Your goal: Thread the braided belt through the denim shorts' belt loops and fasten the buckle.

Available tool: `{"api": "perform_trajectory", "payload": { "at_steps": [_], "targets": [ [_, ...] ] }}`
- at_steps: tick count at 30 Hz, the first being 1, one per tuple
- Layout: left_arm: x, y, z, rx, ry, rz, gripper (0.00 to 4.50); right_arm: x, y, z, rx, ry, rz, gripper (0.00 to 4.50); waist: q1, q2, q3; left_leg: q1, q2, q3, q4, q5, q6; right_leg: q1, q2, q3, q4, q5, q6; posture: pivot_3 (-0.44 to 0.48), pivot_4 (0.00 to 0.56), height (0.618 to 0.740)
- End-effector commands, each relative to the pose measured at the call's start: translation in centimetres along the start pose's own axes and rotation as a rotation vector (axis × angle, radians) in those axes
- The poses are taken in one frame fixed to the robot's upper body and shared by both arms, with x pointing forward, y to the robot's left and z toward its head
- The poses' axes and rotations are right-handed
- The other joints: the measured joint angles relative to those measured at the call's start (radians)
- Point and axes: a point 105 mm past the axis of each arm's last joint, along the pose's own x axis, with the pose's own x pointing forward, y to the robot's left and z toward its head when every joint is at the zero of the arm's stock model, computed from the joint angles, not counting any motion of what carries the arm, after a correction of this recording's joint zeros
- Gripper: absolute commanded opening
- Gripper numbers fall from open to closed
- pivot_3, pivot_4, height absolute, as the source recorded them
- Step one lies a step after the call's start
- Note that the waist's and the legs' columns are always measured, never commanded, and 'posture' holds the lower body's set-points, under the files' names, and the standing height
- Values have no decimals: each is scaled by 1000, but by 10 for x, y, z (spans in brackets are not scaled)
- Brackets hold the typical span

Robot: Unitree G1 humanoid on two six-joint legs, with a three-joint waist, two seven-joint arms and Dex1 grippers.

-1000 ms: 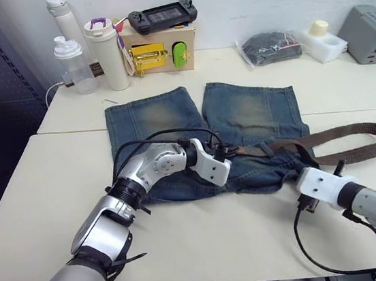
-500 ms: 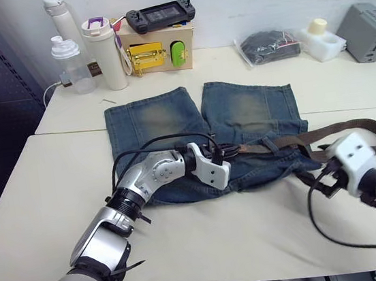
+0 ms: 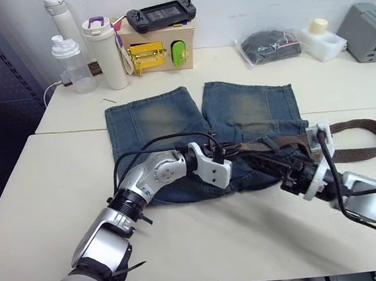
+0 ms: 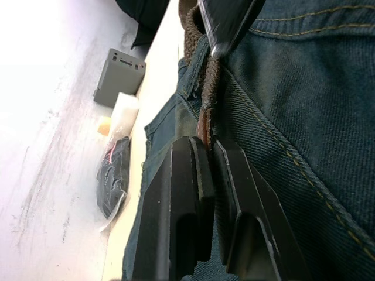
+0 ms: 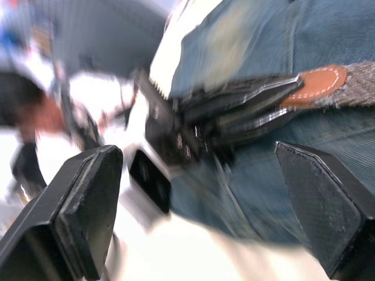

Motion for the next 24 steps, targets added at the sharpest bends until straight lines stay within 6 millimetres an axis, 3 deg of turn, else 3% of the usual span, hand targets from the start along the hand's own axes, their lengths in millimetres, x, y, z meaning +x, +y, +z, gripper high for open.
{"api": "perform_trajectory", "payload": {
  "at_steps": [1, 7, 15, 18, 24],
  "targets": [
    [3, 11, 12, 36, -46, 49, 0, 7, -10, 10, 188, -129, -65, 4447, -5, 0, 0, 0, 0, -1, 0, 0, 0, 0, 1, 0, 0, 0, 0, 0, 150, 646],
    [4, 13, 13, 41, -50, 54, 0, 9, -28, 21, 358, -262, -125, 4447, -26, 1, -1, 1, -5, -3, -3, 1, 2, 0, 2, -7, 2, 0, 0, 0, 150, 646],
    [3, 13, 12, 46, -51, 51, 0, 1, -35, 32, 376, -325, -144, 4447, -43, 2, -1, 2, -9, -4, -3, 2, 4, 0, 2, -7, 2, 0, 0, 0, 150, 646],
    [3, 13, 12, 47, -51, 49, 0, 3, -36, 30, 387, -322, -150, 3675, -51, 2, -1, 2, -9, -5, -4, 2, 4, 0, 2, -7, 2, 0, 0, 0, 150, 646],
    [2, 15, 14, 51, -58, 60, 0, 8, -44, 26, 411, -328, -184, 824, -53, 3, -1, 2, -9, -5, -4, 2, 4, 0, 2, -7, 3, 0, 0, 0, 150, 646]
  ]
}}
